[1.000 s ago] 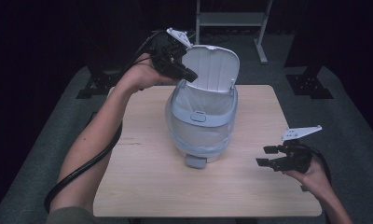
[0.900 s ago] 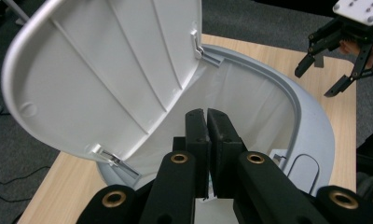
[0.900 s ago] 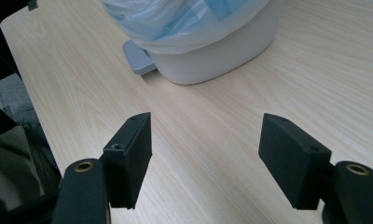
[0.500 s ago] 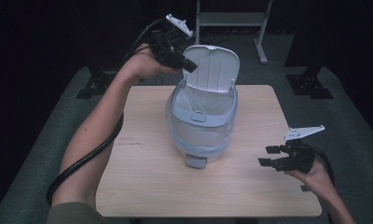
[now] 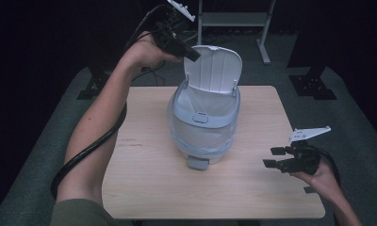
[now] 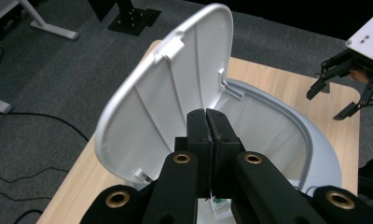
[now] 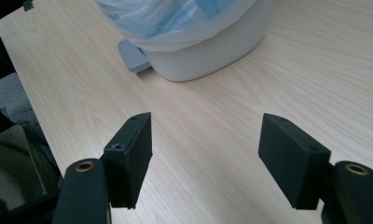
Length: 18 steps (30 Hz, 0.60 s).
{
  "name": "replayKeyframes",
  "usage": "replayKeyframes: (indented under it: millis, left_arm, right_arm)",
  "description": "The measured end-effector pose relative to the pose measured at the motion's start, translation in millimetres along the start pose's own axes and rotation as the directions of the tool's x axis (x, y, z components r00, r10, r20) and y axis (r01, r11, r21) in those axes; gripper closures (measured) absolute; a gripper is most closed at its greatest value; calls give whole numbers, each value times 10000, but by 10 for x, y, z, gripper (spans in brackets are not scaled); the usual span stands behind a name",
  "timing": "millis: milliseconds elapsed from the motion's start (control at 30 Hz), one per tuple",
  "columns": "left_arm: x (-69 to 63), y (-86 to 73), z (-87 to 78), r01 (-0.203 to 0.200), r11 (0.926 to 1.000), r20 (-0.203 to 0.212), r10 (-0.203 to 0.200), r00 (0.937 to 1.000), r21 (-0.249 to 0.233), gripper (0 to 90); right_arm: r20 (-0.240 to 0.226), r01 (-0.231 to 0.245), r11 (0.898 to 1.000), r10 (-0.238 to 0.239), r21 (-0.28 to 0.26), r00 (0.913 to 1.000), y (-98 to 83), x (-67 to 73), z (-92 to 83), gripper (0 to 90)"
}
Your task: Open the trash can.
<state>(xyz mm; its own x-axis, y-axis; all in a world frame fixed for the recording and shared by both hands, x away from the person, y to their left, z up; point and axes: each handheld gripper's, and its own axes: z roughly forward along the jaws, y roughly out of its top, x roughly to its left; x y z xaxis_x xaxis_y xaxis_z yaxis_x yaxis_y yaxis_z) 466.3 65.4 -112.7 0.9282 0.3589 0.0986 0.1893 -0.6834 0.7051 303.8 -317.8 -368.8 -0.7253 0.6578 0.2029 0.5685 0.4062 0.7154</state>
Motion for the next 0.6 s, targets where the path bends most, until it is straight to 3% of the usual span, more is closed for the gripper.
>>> replayKeyframes:
  millis: [600]
  left_arm:
    - [190, 214, 64, 127, 9999, -147, -128, 9998, -81, 885]
  right_arm:
    - [31, -161, 9999, 161, -61, 9999, -55, -43, -30, 340]
